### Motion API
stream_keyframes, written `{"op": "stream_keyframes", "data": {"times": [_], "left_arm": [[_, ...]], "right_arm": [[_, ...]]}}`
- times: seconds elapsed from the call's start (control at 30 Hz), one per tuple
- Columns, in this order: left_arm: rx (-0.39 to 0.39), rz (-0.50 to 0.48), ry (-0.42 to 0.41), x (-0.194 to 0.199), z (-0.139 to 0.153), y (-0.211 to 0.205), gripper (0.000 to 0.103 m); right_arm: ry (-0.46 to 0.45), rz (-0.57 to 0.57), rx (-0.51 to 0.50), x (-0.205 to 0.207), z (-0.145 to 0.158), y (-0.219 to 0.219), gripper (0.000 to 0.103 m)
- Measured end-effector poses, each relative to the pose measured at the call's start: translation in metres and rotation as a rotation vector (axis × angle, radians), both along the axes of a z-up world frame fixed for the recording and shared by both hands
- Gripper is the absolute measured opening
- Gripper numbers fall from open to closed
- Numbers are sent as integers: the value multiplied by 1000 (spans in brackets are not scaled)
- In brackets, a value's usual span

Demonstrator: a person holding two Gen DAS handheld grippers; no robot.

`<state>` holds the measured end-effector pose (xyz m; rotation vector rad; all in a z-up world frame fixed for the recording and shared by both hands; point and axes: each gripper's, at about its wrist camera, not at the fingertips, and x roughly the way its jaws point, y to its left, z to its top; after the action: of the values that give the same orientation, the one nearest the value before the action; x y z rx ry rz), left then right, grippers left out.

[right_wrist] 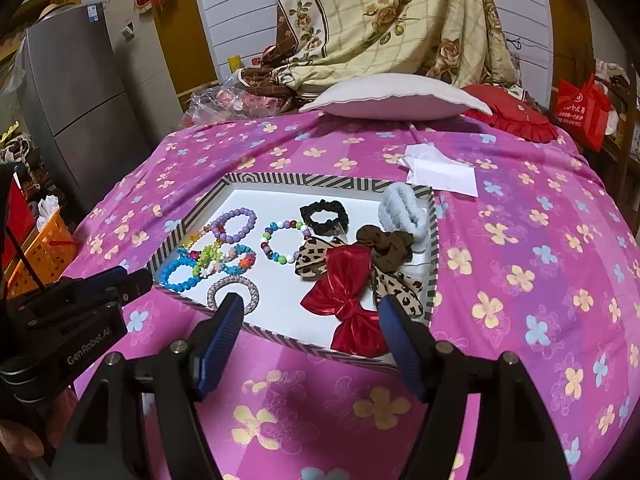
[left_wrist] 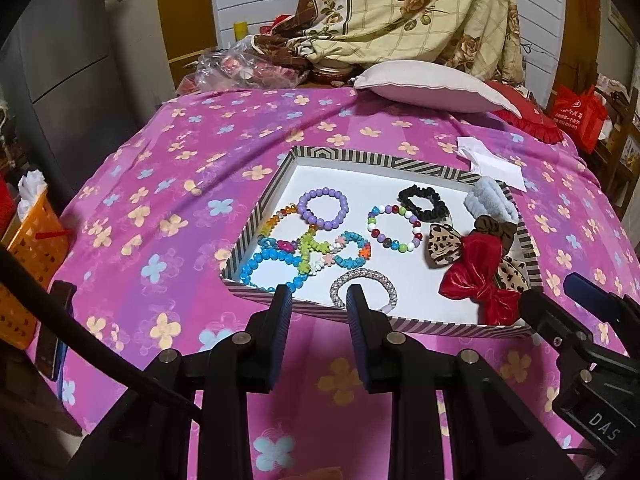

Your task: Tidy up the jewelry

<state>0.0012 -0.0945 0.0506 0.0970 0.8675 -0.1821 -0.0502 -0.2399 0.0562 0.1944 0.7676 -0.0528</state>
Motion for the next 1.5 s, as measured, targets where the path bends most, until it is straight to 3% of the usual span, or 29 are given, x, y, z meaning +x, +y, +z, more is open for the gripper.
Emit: {"op": "stream_keyframes", "data": {"times": [1.5], "left_arm": [[9, 7, -10, -1, 3, 2, 32]], "right_arm": [[18, 22, 4, 2, -4, 4, 75]]}}
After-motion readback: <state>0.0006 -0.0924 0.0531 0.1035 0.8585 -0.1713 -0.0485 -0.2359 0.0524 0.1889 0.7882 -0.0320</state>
